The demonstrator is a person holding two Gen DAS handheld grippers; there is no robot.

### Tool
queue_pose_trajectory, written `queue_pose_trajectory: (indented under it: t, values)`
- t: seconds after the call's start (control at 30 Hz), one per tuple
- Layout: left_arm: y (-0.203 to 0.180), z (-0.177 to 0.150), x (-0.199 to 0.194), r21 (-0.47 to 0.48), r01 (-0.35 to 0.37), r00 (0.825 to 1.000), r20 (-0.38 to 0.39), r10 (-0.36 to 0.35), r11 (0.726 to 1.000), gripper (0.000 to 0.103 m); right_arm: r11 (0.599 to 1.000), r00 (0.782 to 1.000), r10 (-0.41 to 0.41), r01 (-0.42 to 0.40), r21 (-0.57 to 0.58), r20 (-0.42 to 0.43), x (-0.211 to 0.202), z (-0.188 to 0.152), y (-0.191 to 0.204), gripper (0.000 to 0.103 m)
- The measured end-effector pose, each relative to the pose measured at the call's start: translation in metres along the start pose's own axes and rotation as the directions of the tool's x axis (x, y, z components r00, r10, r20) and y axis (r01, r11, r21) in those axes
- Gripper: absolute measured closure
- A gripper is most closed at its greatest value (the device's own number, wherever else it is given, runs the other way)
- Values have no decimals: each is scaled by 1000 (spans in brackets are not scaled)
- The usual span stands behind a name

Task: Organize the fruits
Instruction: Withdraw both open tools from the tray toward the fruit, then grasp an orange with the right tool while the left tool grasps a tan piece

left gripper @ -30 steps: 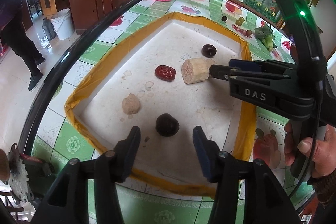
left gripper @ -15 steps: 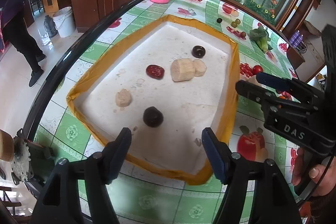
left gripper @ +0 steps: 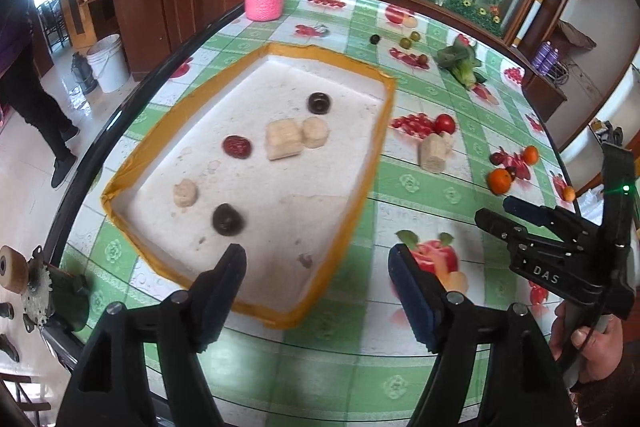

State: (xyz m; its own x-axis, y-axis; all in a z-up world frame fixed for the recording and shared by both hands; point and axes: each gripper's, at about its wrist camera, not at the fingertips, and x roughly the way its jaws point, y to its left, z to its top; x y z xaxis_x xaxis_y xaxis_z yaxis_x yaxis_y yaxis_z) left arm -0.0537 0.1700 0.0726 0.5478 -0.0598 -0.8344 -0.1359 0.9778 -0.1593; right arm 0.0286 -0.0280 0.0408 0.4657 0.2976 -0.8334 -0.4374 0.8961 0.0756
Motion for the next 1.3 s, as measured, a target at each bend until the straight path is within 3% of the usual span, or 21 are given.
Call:
queue_pose_trajectory:
  t: [0.23,0.47,0.8,0.93,1.03,1.3]
  values:
    - [-50,-7,5,95,75,997,-27,-72,993,25,985,1000,-28,27,170,6,-10,-20,-64,46]
    - [-88,-10,25,160,122,990,-90,-109,980,25,965,999,-28,21,261,22,-8,-18,-109,46]
    - [-96,-7,40,151,118,987,-128,-99,982,25,977,997,77,-79,199,19,25,4,-91,46]
    - [-97,-3,47,147,115,986,-139,-95,982,25,987,999,47,-50,150,25,35,10,-84,48]
    - [-102,2,55,156,118,984,-152,-94,981,25,995,999,2,-5,99,36,38,12,-82,68]
    - [-115,31,78,178,118,986,-138,-94,977,25,990,995,27,-39,134,93,13,2,-100,69]
